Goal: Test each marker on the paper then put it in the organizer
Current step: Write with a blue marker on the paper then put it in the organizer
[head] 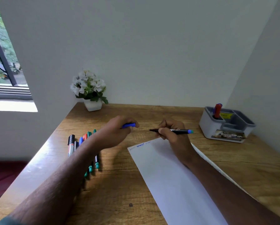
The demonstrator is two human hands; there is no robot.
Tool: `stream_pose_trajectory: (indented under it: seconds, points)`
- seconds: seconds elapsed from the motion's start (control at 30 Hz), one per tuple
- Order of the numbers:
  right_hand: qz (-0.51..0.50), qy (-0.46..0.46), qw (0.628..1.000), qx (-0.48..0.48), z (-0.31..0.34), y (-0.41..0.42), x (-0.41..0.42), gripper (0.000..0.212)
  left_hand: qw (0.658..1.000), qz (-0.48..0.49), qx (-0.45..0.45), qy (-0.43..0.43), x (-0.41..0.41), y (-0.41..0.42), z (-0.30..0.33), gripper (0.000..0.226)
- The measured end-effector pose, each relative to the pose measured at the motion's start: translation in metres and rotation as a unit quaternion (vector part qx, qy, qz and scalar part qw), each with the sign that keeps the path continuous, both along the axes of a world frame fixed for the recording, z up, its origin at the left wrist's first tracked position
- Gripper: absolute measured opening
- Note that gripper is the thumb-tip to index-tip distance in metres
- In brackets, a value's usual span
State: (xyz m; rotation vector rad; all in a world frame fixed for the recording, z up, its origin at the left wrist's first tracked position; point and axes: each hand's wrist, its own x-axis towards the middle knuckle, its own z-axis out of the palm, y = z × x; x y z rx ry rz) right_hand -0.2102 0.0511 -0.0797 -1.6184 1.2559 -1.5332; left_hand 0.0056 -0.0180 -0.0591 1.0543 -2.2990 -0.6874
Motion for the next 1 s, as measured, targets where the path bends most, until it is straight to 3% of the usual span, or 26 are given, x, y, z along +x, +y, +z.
stream_pose_trajectory:
  seconds: [0.13,0.3,0.53,1.0]
  points:
    - [0.04,-0.09,0.995,0.009,0.003,0.003,0.0,0.009,0.996,-0.004,0.031,0.079,0.002,-0.002,-0.001,0.021]
    - [0.042,-0.138,0.99,0.007,0.003,0.002,-0.006,0.01,0.979,-0.03,0.081,0.186,-0.002,0.001,0.001,0.011]
    - [0.058,-0.13,0.99,0.007,0.004,0.002,-0.003,0.01,0.986,-0.057,0.072,0.141,-0.002,0.003,0.0,0.011]
    - [0.105,-0.084,0.991,0.016,0.0,0.002,0.002,0.006,0.978,-0.1,0.109,0.148,-0.01,0.011,0.0,0.011]
